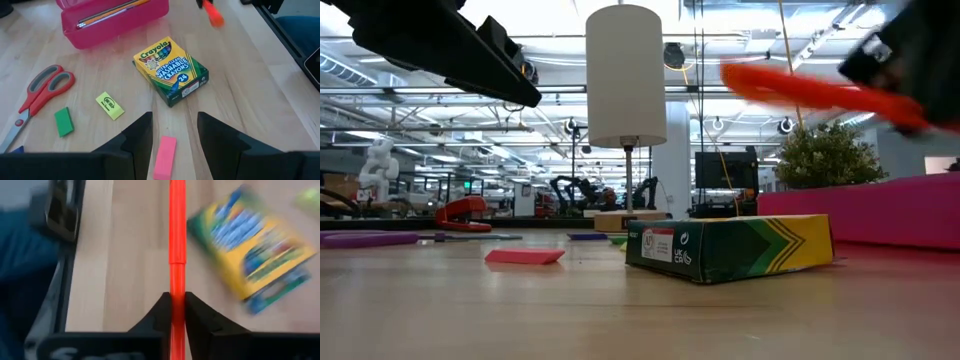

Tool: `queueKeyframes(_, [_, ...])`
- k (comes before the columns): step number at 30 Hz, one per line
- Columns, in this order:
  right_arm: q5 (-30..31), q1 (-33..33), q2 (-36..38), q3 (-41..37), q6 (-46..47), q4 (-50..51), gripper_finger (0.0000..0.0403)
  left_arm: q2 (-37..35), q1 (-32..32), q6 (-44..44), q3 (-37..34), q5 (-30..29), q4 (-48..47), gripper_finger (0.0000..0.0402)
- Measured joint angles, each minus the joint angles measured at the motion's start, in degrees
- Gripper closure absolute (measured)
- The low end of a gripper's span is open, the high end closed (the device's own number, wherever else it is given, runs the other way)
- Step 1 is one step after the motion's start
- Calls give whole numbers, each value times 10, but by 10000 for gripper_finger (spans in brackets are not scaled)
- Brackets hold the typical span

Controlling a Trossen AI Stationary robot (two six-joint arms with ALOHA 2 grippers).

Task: Pack school essentials
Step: Put the orange pen into the pink supply box

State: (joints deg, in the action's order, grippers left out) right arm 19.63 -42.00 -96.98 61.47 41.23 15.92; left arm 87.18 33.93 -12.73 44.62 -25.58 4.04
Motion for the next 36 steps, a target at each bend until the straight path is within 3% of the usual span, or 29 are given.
queueKeyframes(8, [147, 2, 96, 1, 76, 109, 375, 0, 0, 0, 0, 0, 8, 243])
queueKeyframes(14, [208, 4, 146, 1, 251, 268, 374, 0, 0, -1, 0, 0, 7, 243])
queueKeyframes(19, [211, 4, 154, -1, 372, 358, 373, 0, 3, -13, 0, 0, 7, 243])
queueKeyframes(27, [204, 5, 155, -61, 471, 336, 372, 5, 10, -13, 0, 0, 36, 243])
queueKeyframes(36, [126, 23, 160, -113, 519, 318, 372, 5, 9, -16, 0, 0, 37, 243])
